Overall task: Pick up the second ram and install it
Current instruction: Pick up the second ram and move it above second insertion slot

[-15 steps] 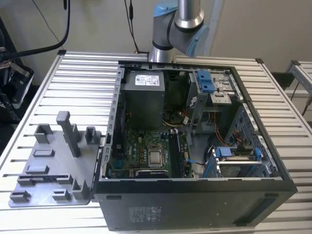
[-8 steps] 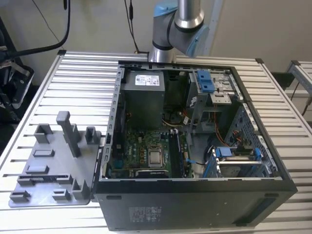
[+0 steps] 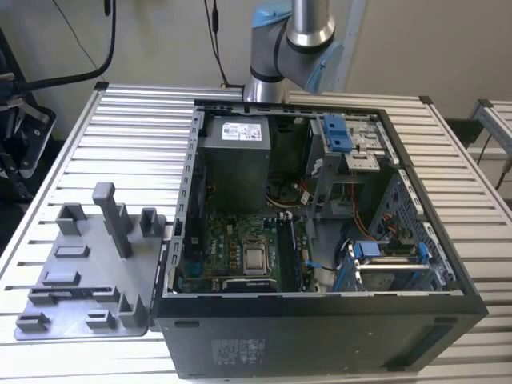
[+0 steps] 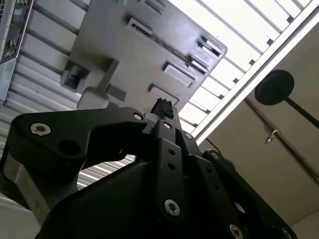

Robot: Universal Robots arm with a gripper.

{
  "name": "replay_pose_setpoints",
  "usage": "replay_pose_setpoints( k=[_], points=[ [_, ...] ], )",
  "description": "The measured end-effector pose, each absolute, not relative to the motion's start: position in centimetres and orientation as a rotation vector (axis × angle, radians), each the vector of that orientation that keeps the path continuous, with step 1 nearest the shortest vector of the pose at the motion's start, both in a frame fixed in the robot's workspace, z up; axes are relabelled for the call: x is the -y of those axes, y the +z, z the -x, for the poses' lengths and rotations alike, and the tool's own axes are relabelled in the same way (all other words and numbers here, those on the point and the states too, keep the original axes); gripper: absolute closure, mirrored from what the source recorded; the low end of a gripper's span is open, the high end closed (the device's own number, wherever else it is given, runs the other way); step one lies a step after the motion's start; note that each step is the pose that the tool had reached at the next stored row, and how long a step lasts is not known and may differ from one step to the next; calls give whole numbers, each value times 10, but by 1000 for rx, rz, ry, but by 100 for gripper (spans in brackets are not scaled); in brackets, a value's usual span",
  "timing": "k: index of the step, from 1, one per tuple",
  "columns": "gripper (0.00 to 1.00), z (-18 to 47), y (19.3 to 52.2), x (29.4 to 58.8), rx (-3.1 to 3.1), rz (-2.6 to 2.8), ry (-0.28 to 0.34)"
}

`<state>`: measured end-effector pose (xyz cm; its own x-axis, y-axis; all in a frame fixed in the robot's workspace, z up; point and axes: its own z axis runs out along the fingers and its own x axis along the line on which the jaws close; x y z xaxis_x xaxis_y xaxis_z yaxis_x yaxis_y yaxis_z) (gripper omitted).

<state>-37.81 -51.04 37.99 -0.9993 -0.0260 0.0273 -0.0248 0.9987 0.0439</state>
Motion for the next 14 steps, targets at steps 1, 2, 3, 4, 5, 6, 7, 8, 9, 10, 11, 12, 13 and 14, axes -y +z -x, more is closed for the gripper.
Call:
replay_pose_setpoints(
  k=[1,2,3,4,5,6,7,8,9,10,11,12,13,14],
  points=[
    [89,378,380,510,3113,-47,-68],
    [89,378,380,510,3112,-55,-67],
    [89,378,380,510,3112,-63,-67],
    [89,378,380,510,3112,-71,-67],
    [89,378,380,510,3111,-79,-67],
    [89,378,380,510,3111,-86,-67],
    [89,378,380,510,3111,-94,-66],
    [89,379,380,510,3110,-103,-66],
    [89,379,380,510,3110,-111,-66],
    [89,379,380,510,3110,-120,-66],
    [89,379,380,510,3109,-128,-66],
    [89,379,380,510,3109,-138,-66],
    [89,379,380,510,3108,-146,-65],
    [89,379,380,510,3108,-155,-65]
  ],
)
